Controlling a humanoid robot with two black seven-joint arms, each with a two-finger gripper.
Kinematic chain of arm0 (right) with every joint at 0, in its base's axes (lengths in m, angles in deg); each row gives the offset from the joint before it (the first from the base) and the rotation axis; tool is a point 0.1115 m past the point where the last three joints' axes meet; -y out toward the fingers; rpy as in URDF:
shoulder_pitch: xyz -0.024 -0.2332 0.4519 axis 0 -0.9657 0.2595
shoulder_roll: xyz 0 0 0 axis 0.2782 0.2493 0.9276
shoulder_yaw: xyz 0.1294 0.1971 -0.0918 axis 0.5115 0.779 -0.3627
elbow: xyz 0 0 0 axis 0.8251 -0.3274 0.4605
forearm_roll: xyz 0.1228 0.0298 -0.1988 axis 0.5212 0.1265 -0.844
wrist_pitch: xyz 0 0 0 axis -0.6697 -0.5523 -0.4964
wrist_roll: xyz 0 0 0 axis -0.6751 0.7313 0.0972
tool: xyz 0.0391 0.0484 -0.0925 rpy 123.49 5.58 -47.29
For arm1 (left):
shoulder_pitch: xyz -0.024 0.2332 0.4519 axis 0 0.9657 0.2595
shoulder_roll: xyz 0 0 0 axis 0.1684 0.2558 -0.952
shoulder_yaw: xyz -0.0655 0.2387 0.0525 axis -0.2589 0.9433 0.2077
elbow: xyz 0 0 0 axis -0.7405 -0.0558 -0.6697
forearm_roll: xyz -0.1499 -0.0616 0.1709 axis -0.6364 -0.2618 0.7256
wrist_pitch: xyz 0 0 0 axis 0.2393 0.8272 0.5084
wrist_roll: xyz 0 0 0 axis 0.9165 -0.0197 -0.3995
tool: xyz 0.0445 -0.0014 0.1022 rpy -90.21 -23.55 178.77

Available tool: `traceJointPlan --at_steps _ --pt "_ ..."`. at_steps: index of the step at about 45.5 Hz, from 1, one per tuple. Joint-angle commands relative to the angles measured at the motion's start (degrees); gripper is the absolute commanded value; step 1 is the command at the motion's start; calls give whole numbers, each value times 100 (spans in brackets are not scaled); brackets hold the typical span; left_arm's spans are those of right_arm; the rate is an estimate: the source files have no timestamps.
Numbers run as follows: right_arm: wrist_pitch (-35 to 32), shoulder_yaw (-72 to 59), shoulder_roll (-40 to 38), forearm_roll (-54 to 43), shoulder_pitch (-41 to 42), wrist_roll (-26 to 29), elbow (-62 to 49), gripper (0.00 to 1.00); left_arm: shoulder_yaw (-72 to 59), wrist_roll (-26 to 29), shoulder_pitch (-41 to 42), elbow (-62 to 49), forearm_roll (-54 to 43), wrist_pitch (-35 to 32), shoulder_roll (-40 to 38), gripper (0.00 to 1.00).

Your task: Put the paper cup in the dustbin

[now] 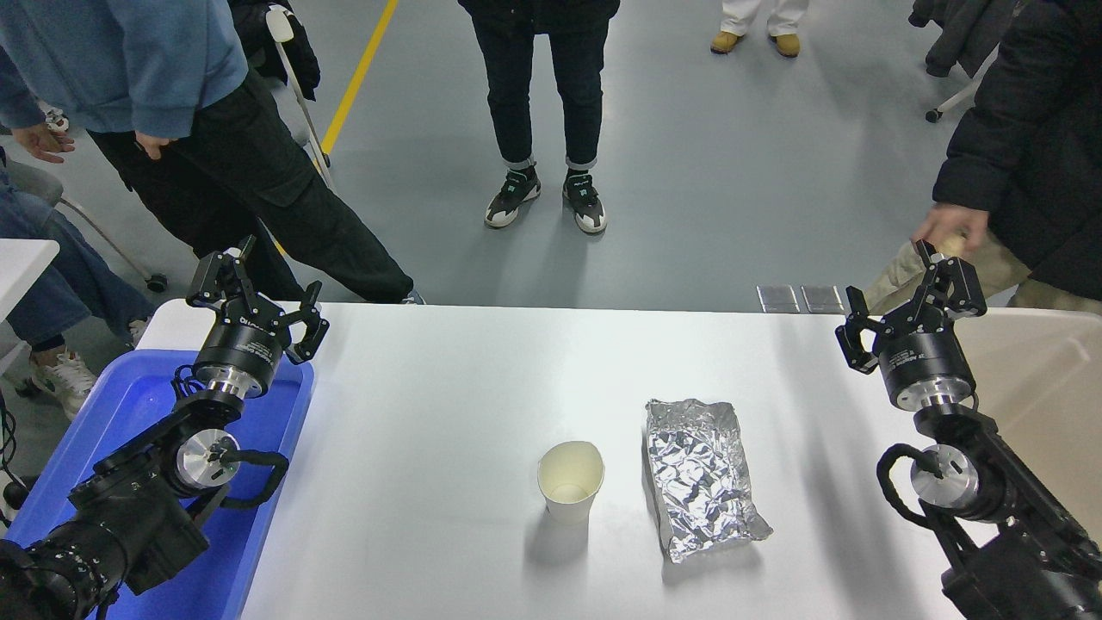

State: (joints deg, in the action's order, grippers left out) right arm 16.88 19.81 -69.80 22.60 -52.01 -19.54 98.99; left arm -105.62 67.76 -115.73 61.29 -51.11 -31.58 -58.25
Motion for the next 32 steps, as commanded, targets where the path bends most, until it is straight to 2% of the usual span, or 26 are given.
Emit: traceJointPlan --at_steps 1,21,32 --pt "0 0 2 0 -5 0 0 99 0 -1 0 -1 0 0 0 100" --pt "-35 -52 -86 0 13 26 -9 99 0 -1 0 -1 0 0 0 100" --pt "17 -860 -525 -35 13 246 412 99 0 -1 0 -1 0 0 0 100"
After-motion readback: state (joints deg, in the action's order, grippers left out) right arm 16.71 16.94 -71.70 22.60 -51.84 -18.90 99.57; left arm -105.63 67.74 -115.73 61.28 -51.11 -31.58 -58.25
